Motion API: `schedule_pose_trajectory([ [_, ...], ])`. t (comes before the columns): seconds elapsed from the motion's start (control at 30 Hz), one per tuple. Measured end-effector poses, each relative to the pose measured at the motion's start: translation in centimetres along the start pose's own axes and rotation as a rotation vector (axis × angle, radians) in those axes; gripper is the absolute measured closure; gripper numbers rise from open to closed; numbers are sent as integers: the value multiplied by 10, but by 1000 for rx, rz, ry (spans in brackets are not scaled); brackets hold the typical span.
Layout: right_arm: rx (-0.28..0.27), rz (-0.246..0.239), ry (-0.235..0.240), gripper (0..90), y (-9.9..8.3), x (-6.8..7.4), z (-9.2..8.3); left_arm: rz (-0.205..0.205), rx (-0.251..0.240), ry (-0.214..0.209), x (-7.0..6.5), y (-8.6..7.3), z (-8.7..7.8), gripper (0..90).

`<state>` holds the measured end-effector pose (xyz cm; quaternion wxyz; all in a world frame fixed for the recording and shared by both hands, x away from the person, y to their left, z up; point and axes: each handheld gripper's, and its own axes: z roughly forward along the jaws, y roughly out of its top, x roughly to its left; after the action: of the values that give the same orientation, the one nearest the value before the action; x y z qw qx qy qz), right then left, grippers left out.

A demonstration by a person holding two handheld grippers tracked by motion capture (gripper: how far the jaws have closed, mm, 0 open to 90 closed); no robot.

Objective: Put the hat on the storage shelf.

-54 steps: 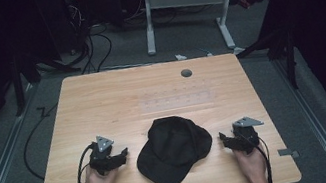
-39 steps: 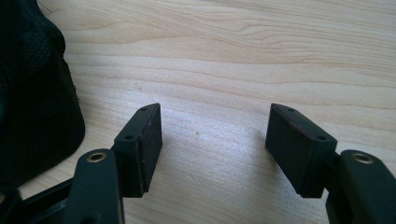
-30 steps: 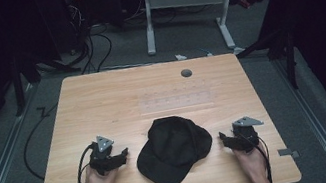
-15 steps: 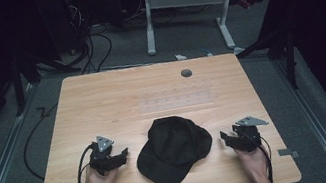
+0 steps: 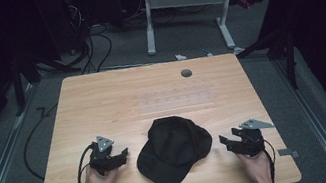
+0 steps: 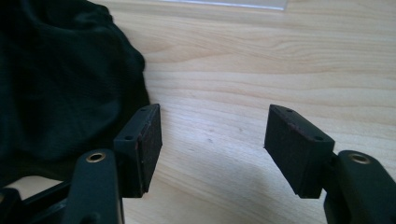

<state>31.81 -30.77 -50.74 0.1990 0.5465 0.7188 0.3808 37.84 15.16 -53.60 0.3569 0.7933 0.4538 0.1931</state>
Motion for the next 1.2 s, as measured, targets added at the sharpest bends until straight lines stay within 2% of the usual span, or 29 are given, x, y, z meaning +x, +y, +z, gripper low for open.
schedule_pose_trajectory([
  [0.17, -30, -22, 17, 369, 4, 9, -7, 0, 0, 0, 0, 0, 0, 297],
  [0.37, -67, -46, 64, 369, 12, 27, -16, -1, 0, 0, 0, 0, 0, 297],
  [0.63, -71, -95, 113, 367, 26, 47, -17, 0, 0, 0, 0, 0, 0, 296],
  [0.9, -78, -145, 144, 355, 44, 63, -10, 0, 0, 0, 0, 0, 0, 296],
  [1.2, -57, -159, 165, 358, 60, 75, 4, 1, -1, 1, 0, 0, 0, 294],
])
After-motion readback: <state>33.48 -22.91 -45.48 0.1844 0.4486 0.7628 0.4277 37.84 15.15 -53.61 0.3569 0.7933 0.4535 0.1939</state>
